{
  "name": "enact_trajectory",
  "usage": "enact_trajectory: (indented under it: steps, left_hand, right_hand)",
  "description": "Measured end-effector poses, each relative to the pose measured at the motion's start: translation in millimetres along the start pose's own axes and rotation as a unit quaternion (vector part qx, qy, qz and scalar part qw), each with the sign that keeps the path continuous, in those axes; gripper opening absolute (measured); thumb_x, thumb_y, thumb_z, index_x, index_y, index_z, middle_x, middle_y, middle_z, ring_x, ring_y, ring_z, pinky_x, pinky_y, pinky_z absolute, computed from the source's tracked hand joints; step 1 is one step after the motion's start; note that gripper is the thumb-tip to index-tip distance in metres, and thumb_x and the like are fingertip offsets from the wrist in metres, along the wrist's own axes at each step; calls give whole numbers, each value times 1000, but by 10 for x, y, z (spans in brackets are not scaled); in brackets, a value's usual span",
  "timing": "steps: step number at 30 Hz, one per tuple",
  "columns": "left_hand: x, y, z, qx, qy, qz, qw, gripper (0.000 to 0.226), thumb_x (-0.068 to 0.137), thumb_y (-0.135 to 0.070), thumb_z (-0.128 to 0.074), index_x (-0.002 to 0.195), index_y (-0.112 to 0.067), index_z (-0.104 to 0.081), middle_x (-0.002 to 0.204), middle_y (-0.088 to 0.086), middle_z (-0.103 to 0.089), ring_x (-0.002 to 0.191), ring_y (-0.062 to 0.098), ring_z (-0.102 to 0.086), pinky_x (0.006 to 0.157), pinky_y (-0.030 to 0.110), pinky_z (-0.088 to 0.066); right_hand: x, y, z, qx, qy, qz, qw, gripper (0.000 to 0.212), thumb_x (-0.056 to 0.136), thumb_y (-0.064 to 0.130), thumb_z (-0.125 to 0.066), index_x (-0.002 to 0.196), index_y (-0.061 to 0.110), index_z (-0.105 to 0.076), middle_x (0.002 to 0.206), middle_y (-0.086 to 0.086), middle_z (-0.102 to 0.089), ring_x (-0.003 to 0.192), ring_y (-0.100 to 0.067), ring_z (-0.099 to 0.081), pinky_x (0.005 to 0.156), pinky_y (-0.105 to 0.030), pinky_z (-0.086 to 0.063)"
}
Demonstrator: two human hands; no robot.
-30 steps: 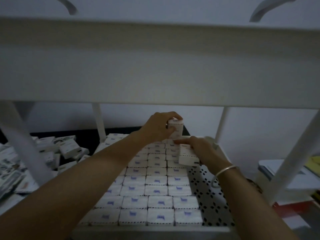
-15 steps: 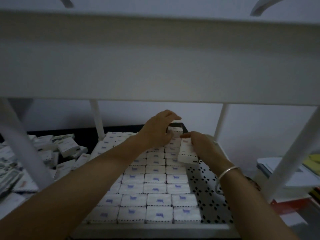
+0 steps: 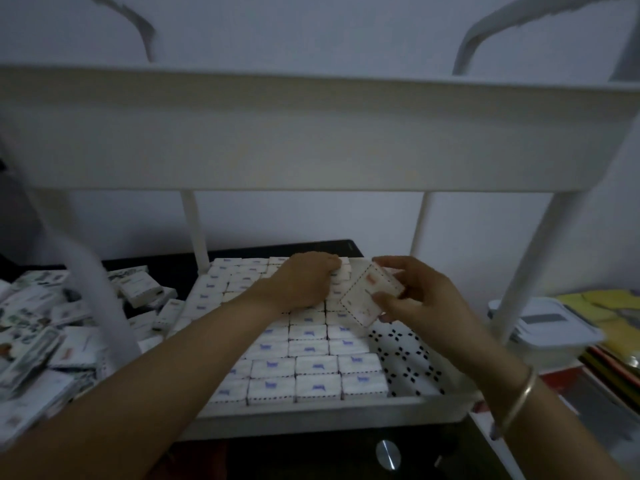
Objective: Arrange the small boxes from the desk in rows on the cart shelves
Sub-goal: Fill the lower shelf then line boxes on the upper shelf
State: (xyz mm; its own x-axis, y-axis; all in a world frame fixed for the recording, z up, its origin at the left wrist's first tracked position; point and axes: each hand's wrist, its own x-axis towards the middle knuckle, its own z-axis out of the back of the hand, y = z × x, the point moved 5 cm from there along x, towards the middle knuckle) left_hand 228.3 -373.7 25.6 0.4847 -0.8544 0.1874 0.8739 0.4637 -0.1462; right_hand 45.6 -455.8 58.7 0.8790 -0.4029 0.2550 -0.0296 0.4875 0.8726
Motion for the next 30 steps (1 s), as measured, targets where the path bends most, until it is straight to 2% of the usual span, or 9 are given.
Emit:
enact_trajectory:
  steps: [4,7,12,17,21,24,26,28,30]
  left_hand:
    - [-320,-180,50,-31,-13,16,999,40,103,-17,-34,140,-16,-48,147,2,-45,136,20,-39,111,29,-27]
    - [-637,-349,74,-71,-16,5,997,43,104,-23,-34,147,-25,-39,157,-7,-30,143,13,-26,114,23,-15]
    - [-1122,-455,120,-123,-26,-24,992,41,102,-19,-42,142,-23,-47,154,-7,-34,142,9,-28,113,15,-15]
    - [-1474,-415,154,-146,-57,-24,987,38,99,-17,-49,136,-27,-52,148,-11,-40,137,3,-33,109,11,-17]
    - [-1727,-418,233,-178,-118,-22,977,35,97,-14,-52,126,-32,-60,138,-18,-50,128,-5,-40,110,21,-32]
    - [-2001,-429,334,-183,-169,-22,968,34,92,-19,-49,120,-33,-62,128,-20,-56,123,-3,-46,102,21,-37]
    - [-2236,-427,392,-136,-206,-16,969,33,89,-17,-49,115,-28,-65,118,-16,-60,115,1,-51,97,24,-41]
    - [-2472,-449,417,-62,-231,-12,971,31,87,-14,-49,109,-23,-68,107,-13,-61,104,6,-53,87,27,-44]
    - [-2687,-441,387,-26,-236,2,971,29,84,-11,-50,104,-21,-69,101,-10,-60,97,10,-53,83,28,-43]
  right_hand:
    - [-267,95,137,-112,-7,33,993,45,83,17,-71,110,47,-51,100,20,-59,90,0,-63,75,-21,-58]
    - [-448,124,184,-179,-29,49,982,43,85,16,-69,114,40,-48,103,22,-56,84,5,-60,70,-12,-54]
    - [-671,88,141,-333,-14,22,942,38,91,20,-62,126,31,-54,129,10,-57,97,-5,-60,81,-15,-48]
    - [-786,-76,-12,-295,95,10,951,31,92,25,-59,119,40,-55,117,22,-55,93,12,-52,73,-7,-46]
    - [-834,-167,1,-266,90,-5,960,45,94,26,-57,134,42,-43,125,21,-54,93,15,-49,64,-5,-43]
    - [-918,-133,-47,-285,83,13,955,65,90,31,-60,144,44,-26,143,17,-44,118,2,-47,89,-15,-43]
    - [-1004,17,-140,-296,13,81,952,67,86,31,-64,143,41,-30,146,15,-38,130,-3,-38,105,-28,-38]
    - [-1125,228,-330,-241,-59,169,954,54,85,27,-63,134,34,-43,137,12,-47,128,-4,-41,107,-34,-38]
    - [-1237,425,-659,-195,-57,227,952,42,84,27,-56,125,28,-52,127,12,-53,121,-4,-46,105,-31,-41]
